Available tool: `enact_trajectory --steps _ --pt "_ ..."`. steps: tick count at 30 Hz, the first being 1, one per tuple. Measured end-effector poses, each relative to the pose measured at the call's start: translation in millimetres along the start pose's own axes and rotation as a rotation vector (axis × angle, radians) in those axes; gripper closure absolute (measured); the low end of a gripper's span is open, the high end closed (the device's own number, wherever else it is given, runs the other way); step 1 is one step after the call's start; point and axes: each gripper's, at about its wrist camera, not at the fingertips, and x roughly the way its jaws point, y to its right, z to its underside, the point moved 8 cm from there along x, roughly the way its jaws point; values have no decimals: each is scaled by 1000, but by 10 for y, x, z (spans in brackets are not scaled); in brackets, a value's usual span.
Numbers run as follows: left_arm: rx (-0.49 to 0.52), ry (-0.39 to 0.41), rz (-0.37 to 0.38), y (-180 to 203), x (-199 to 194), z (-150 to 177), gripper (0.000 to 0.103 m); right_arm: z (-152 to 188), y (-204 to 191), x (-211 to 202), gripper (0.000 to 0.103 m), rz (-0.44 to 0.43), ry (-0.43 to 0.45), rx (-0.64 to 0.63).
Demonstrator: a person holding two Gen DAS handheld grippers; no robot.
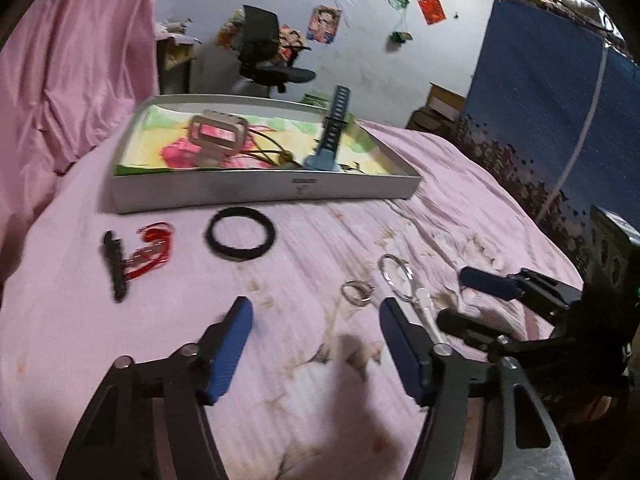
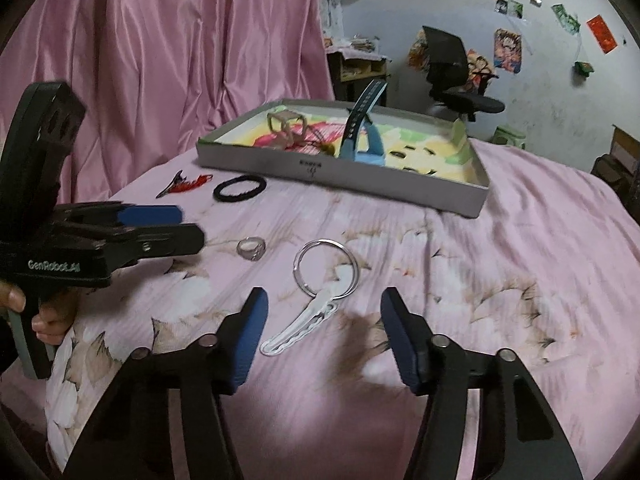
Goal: Organize jewelry
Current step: 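Grasp the white keyring with the right tool while the left tool grasps the small silver ring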
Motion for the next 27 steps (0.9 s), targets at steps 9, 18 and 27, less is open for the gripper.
enact_trajectory --steps 9,18,27 --pt "38 -81 54 193 239 -19 60 77 -27 134 65 -47 -59 18" --pt "43 -131 23 195 396 12 74 121 -10 254 67 -57 -107 42" --pt "34 -139 21 170 434 21 83 138 -49 294 83 -65 -123 36"
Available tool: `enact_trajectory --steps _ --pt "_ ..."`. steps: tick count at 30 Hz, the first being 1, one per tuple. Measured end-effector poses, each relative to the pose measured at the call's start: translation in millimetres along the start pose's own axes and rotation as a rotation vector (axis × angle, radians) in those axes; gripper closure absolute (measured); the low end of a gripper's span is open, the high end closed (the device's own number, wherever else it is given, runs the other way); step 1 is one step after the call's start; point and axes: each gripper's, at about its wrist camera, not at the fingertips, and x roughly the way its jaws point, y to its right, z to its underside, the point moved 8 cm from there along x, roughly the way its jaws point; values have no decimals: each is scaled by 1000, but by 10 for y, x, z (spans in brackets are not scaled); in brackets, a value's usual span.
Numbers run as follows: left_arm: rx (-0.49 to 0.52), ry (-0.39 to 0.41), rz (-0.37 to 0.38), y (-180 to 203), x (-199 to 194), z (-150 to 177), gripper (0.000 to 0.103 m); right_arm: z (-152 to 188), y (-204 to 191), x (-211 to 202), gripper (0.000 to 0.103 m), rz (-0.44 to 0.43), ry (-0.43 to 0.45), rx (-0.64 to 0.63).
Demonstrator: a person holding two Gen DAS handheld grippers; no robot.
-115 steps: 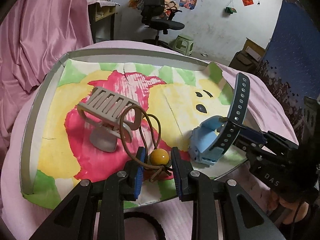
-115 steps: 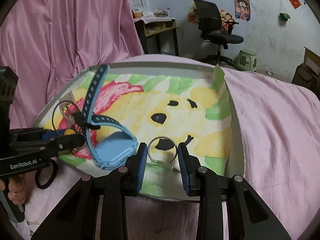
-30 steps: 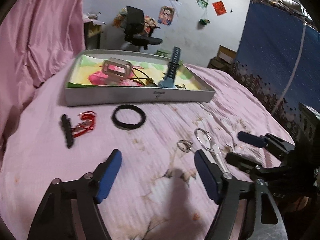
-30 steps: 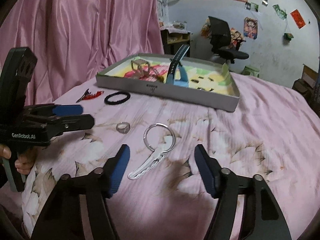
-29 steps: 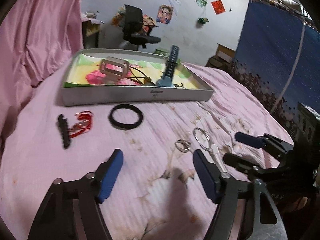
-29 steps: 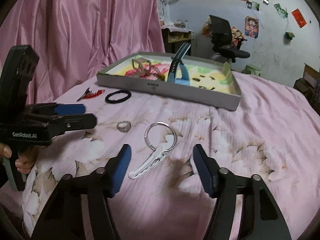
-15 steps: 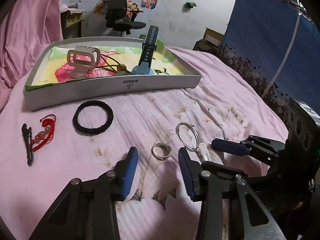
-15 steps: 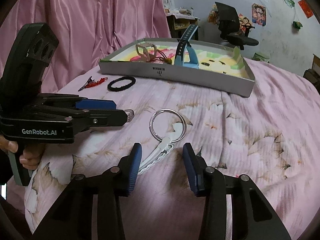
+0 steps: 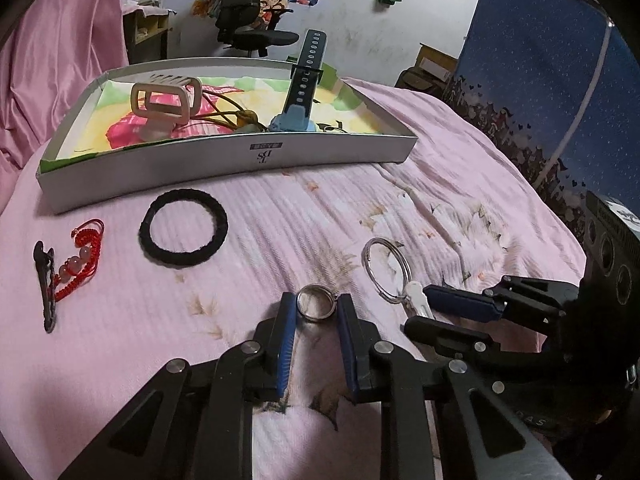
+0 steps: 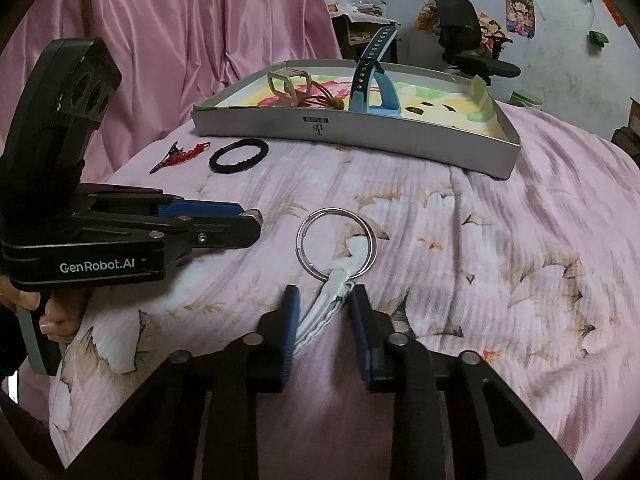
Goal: Organize jewelry
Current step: 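Grasp the white keyring with the right tool while the left tool grasps the small silver ring, then carry the keyring and small ring into the tray and open both tools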
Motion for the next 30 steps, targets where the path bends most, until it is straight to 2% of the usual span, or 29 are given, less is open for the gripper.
enact_trajectory --steps 5,11,17,25,30 --pt "-7 29 -1 6 -61 16 83 8 -2 -22 92 0 7 -2" --pt "-3 76 -30 24 -182 65 83 9 -19 -73 92 2 29 -8" --pt "-19 121 -49 0 -287 57 83 -52 -41 -194 92 5 88 -20" --pt "-43 171 -61 -31 -398 -66 83 -285 17 -338 92 2 182 -5" --pt "-76 223 -76 -116 -498 -335 83 -576 99 -373 92 3 229 0"
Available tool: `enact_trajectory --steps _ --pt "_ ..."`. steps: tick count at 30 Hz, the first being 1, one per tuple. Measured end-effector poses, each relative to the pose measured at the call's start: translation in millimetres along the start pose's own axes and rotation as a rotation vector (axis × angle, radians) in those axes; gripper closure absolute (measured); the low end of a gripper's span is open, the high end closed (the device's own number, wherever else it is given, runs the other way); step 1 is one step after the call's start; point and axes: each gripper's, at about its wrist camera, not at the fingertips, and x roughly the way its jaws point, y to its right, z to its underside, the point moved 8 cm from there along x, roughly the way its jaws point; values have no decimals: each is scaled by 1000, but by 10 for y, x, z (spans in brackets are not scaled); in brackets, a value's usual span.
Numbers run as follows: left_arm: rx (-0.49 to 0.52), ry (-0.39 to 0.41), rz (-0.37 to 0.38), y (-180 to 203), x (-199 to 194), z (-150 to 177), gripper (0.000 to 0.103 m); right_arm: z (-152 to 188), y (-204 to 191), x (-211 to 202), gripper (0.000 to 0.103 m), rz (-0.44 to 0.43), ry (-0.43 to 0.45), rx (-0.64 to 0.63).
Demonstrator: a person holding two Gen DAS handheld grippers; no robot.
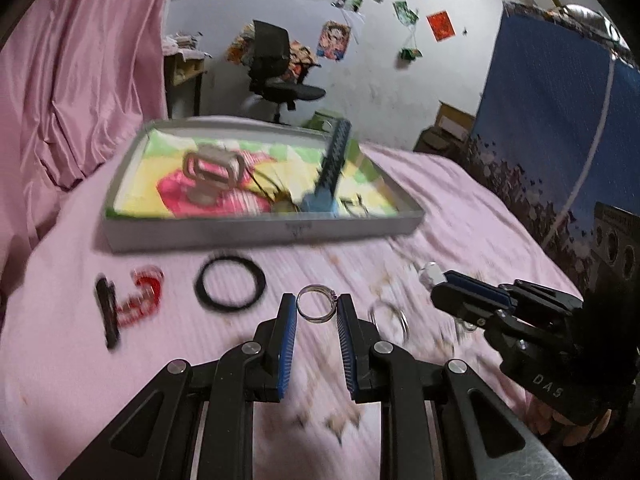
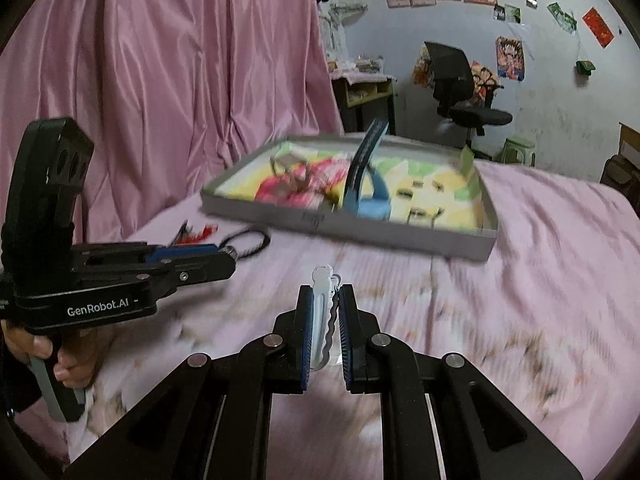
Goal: Organize jewelry
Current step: 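Carry the keyring and small ring into the tray and open both tools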
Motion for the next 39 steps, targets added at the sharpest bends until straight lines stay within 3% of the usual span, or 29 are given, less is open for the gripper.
enact_trajectory --steps 7,16,28,39 --pt "-90 21 -20 -254 210 -410 83 -396 226 184 92 9 32 33" --pt "-158 -1 -140 -588 567 -653 83 -732 533 608 92 39 33 115" --pt "-179 -119 -226 -787 943 -692 83 -617 719 1247 92 82 -143 172" --pt "-121 -180 -264 -775 1059 -656 83 -451 689 1484 91 103 -252 153"
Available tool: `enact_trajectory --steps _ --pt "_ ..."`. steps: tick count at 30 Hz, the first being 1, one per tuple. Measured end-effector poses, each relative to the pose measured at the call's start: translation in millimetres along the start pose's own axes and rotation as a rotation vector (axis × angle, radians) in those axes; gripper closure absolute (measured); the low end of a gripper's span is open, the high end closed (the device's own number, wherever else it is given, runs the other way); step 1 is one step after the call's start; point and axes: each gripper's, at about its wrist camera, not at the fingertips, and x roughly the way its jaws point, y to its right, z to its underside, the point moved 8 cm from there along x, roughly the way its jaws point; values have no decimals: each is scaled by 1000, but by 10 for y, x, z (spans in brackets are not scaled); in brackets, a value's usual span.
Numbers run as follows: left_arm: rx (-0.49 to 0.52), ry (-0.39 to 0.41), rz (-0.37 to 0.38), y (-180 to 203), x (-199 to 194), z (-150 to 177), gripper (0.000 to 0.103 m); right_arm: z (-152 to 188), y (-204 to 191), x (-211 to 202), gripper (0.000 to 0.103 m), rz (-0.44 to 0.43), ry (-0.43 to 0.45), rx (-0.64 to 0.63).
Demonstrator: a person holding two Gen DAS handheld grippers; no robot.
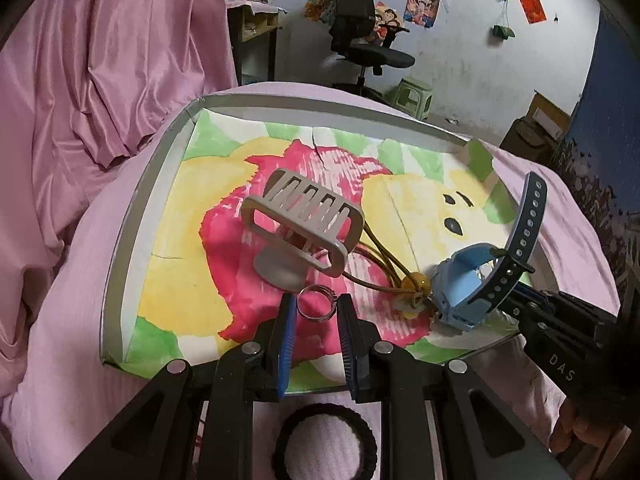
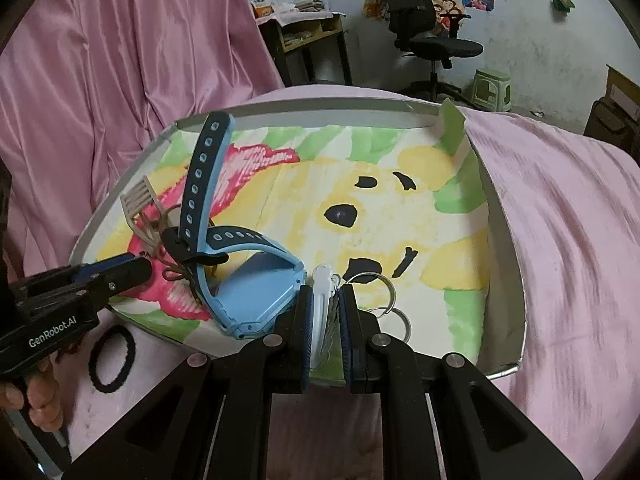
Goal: Organize jewelry
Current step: 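Carry the keyring and small ring into the tray and open both tools, then withdraw both tools from the tray toward the silver hoop and hair stick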
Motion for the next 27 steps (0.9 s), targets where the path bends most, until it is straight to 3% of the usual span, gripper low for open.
enact_trajectory --steps 5,9,14,18,22,27 --pt "13 20 29 13 -43 20 82 12 -11 -21 91 4 4 -3" --pt "-3 49 54 11 -119 22 80 14 0 -94 80 19 37 -10" --pt "-18 120 68 -13 -310 66 45 56 -28 -310 67 37 108 -32" --pt "-23 174 75 -47 -494 129 44 73 -45 -539 54 38 175 -38" --pt "-20 239 71 -75 -679 198 27 121 -85 -833 42 27 260 -42" --pt "-7 324 78 -83 -942 333 12 212 -127 -1135 18 22 353 -37"
